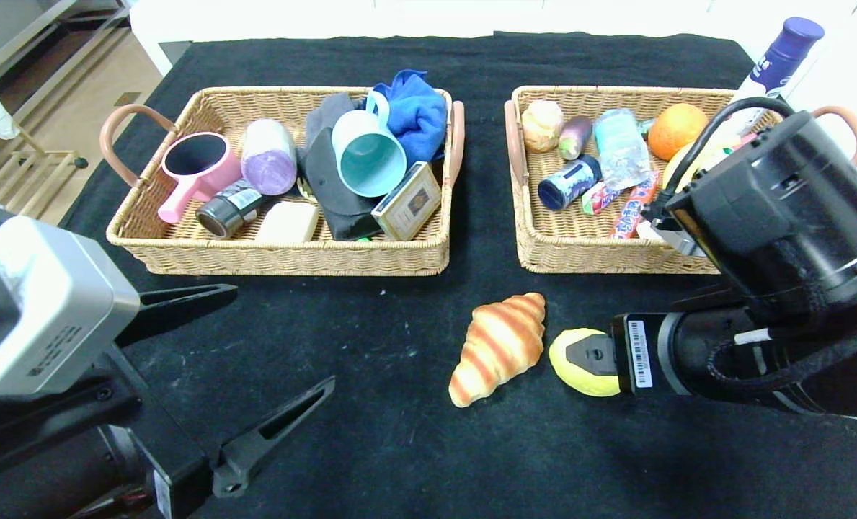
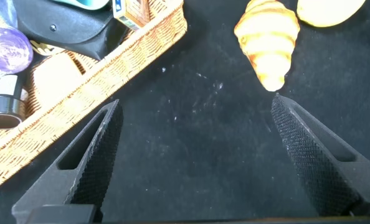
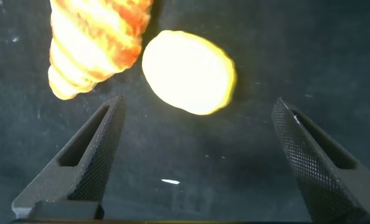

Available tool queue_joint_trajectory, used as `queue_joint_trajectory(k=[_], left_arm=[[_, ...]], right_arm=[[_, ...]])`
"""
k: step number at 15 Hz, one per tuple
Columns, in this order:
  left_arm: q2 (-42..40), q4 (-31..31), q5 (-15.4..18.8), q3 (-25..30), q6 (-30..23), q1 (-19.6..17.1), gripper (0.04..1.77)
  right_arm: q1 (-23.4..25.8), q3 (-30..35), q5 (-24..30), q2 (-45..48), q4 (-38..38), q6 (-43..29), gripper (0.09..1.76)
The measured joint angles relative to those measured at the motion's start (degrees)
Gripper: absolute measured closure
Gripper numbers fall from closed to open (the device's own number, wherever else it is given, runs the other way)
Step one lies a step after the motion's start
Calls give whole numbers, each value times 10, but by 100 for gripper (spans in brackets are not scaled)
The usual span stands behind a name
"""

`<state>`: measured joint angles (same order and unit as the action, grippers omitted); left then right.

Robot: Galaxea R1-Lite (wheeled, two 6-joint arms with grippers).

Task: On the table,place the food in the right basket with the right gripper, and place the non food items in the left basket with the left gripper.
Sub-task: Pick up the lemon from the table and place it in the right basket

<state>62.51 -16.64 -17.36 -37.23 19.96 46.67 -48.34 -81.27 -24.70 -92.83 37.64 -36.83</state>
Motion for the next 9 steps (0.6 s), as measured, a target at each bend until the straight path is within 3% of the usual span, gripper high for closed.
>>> queue_joint_trajectory(k=[9], left_arm=[[-5, 1, 2, 1, 7, 0, 9]], right_arm=[[10, -21, -2, -52, 3, -16, 14]])
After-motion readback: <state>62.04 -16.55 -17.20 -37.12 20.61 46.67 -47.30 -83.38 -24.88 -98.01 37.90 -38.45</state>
